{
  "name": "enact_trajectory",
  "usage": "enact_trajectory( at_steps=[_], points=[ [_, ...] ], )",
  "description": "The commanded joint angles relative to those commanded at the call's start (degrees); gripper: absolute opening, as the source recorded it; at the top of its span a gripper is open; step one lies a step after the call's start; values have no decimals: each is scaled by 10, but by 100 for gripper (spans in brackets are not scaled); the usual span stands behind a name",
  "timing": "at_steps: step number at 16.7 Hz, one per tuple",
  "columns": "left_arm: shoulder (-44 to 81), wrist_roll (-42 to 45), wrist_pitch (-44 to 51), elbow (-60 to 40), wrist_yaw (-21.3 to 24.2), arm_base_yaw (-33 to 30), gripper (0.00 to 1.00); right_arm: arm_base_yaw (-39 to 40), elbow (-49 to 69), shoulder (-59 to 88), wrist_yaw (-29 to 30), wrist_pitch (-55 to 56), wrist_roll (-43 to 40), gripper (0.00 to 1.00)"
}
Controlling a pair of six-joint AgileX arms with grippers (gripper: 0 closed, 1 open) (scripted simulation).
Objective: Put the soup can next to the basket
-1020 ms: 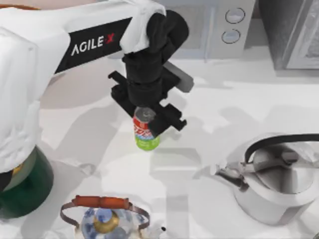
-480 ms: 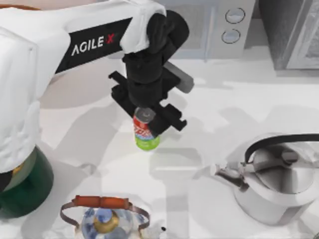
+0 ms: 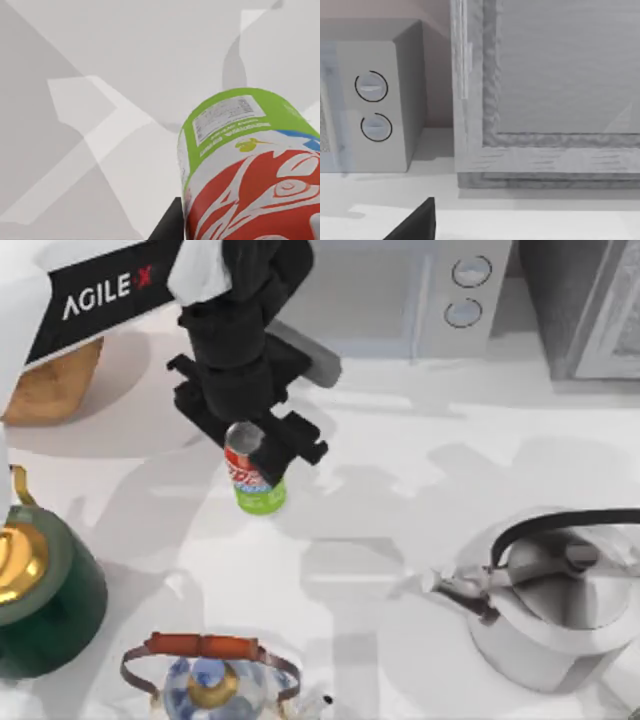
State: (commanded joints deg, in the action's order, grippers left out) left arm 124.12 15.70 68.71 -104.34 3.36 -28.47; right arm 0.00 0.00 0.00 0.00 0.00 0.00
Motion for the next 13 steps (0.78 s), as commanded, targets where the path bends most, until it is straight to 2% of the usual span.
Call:
enact_trajectory(
  at_steps=[2, 6, 9, 13],
  points=[
    [-42, 29, 19, 14, 22, 67, 0, 0, 0, 0, 0, 0, 0, 100],
    [-113, 79, 37, 58, 47, 252, 0, 0, 0, 0, 0, 0, 0, 100],
    [-131, 99, 19, 92, 37, 376, 0, 0, 0, 0, 0, 0, 0, 100],
    [-112, 101, -30, 135, -2, 480, 0, 0, 0, 0, 0, 0, 0, 100]
  ],
)
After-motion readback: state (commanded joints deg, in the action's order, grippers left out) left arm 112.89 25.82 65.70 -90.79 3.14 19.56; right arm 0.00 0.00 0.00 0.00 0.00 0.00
